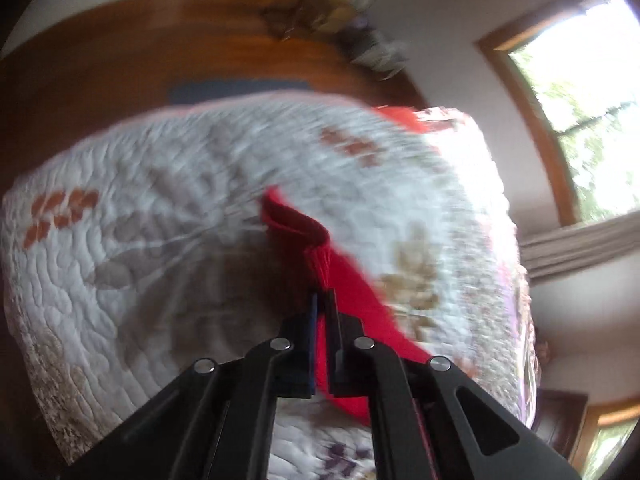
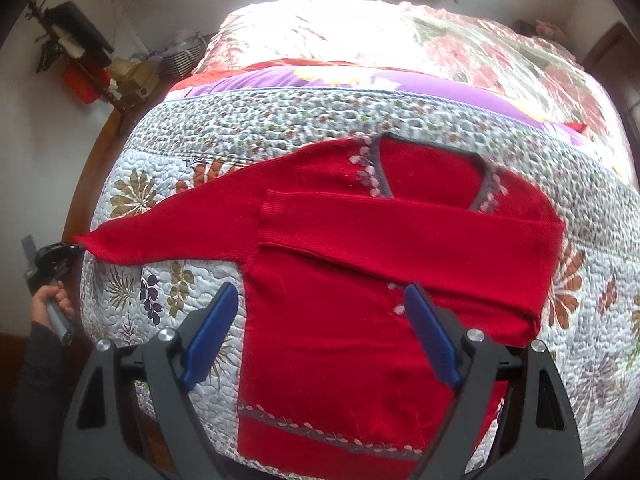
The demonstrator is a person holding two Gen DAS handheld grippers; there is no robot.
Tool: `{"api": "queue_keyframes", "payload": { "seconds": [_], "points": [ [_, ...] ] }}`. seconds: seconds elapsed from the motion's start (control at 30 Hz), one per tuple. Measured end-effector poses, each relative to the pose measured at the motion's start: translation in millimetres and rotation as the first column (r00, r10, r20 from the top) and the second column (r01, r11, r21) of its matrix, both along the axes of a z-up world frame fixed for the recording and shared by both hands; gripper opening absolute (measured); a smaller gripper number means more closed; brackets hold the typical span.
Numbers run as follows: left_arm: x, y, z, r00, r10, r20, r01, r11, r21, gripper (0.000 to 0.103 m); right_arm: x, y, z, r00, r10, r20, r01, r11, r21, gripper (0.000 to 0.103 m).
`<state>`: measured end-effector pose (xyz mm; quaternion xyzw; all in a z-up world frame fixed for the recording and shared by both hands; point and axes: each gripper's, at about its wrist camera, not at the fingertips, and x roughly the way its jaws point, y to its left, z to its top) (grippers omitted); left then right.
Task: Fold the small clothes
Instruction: 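Fold the held sleeve across the chest with the left gripper and release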
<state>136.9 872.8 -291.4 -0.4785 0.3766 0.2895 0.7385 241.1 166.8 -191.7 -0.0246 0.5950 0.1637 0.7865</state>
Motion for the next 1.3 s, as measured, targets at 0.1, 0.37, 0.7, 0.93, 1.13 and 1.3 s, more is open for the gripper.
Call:
{"api": "queue_keyframes", "payload": {
  "seconds": [0.1,0.37,0.7,0.93,1.13,1.3],
  "points": [
    [22.5,-29.2,47.4,0.993,-0.089,0.076,0.084,0.994,0.067,0.002,-3.1,-18.8,4.4,0.999,-0.035,0.005,0.035,0.999,0.009,0.084],
    [97.0,-144.2,146.7,0.903,-0.378,0.204,0.332,0.916,0.226,0.002,-12.9,-84.9,4.2,0.985,-0.171,-0.037,0.174,0.98,0.099,0.084],
    [179.8,-319.9,122.5,0.724,-0.673,0.15,0.632,0.735,0.244,0.002,-33.4,-187.8,-29.1,0.926,-0.364,-0.094,0.374,0.92,0.116,0.084],
    [213.9,-421.6,32.4,0.614,-0.787,0.063,0.774,0.616,0.145,0.002,-47.5,-244.4,-61.9,0.876,-0.464,-0.132,0.475,0.876,0.078,0.084],
    [219.9,-469.8,-38.5,0.55,-0.835,-0.019,0.834,0.548,0.06,0.002,-51.9,-268.7,-80.2,0.858,-0.489,-0.158,0.505,0.859,0.084,0.084],
    [205.4,-482.5,-56.7,0.521,-0.851,-0.063,0.853,0.521,0.006,0.003,-36.9,-255.6,-86.4,0.895,-0.403,-0.194,0.441,0.866,0.236,0.084]
  ]
}}
